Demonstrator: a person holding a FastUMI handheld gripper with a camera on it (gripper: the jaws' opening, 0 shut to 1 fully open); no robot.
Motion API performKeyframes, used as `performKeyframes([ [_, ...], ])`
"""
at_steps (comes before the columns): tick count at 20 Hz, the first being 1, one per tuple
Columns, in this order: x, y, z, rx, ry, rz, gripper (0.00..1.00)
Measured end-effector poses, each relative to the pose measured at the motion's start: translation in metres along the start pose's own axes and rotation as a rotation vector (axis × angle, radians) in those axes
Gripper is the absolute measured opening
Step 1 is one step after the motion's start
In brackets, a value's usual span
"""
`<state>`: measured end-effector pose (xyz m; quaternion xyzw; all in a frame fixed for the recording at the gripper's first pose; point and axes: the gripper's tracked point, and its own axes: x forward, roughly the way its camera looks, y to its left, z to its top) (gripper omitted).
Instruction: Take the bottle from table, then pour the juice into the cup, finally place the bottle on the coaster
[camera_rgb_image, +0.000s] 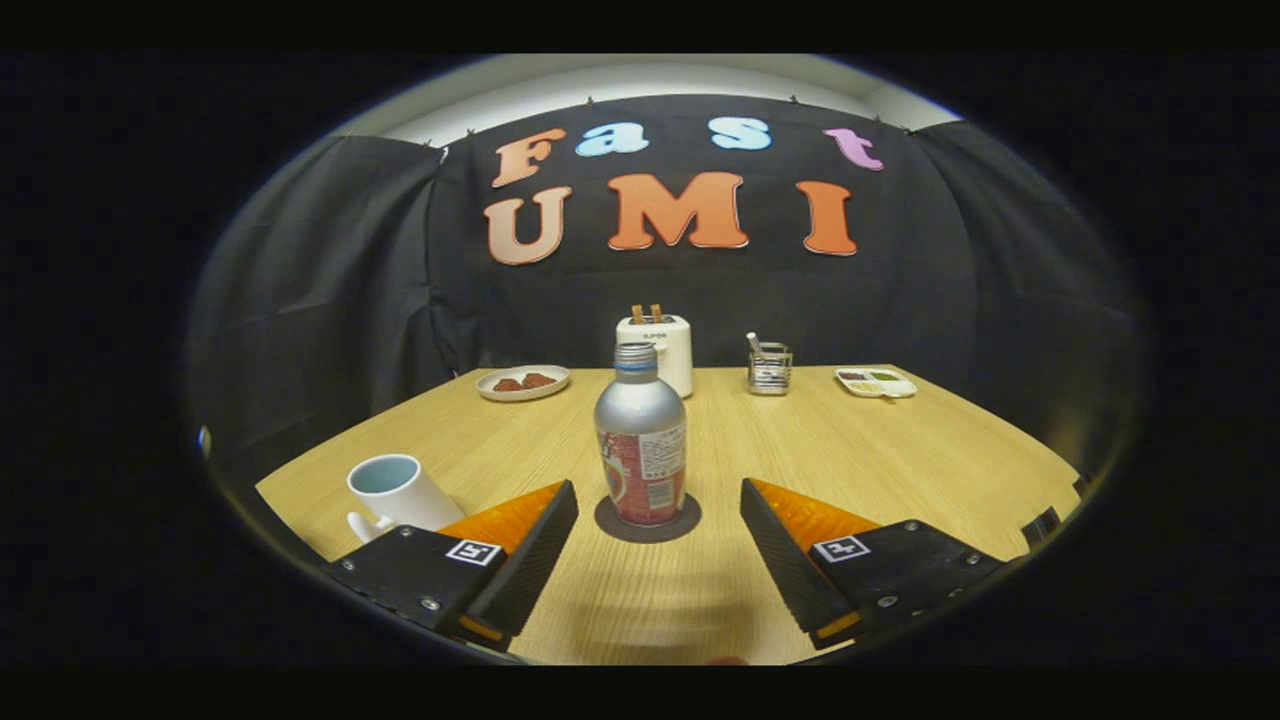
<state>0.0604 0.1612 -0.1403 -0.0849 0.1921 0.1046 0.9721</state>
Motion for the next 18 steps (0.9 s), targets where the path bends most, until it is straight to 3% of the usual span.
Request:
performKeyframes([
  [8, -0.035, -0.007, 0.025, -0.038, -0.058, -0.014, 0.97],
  [18, -0.038, -0.016, 0.030, -0.020, -0.078, -0.041, 0.97],
])
